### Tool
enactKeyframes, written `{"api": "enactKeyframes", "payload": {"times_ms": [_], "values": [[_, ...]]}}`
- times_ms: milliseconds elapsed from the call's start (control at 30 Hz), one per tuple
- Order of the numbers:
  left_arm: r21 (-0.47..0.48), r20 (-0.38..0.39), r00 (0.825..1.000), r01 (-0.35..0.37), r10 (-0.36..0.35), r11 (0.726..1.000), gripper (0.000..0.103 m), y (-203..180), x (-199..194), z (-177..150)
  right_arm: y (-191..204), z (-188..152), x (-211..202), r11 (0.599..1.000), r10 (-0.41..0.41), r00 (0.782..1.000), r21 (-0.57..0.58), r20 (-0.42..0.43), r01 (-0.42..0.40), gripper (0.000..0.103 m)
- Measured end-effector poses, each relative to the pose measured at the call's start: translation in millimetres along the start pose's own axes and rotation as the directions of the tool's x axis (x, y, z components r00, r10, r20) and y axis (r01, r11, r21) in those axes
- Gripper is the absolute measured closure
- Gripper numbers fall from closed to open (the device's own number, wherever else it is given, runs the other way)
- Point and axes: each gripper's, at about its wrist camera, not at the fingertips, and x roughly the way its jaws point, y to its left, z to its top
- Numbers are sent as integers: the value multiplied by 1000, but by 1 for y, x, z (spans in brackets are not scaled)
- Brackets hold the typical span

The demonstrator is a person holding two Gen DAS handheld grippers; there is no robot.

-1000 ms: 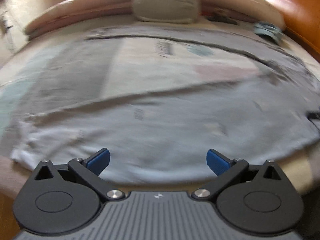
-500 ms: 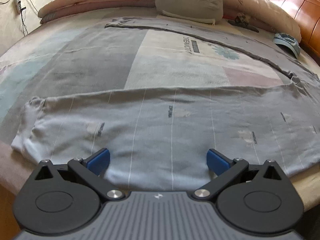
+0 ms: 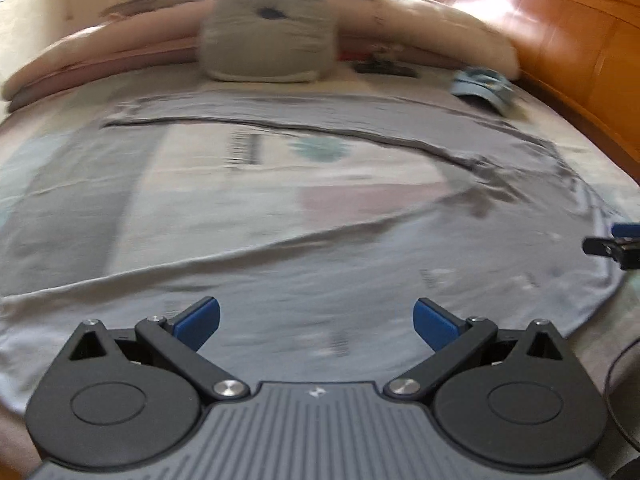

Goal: Fold clothes

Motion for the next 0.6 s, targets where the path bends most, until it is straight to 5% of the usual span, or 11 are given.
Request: {"api": "enactKeyframes", "payload": {"times_ms": [133,333,600], "values": [[34,-28,998,59,-58,998,1,-27,11,0,-32,-15,6,996,-63,997,58,-52,66,0],[92,-65,990,131,-126,987,1,-63,21,0,-49,-43,-3,996,-51,998,77,-48,54,0],[171,-53,983,184,-177,968,1,-100,26,15,-76,-10,-8,990,4,1000,144,0,-4,0]]}}
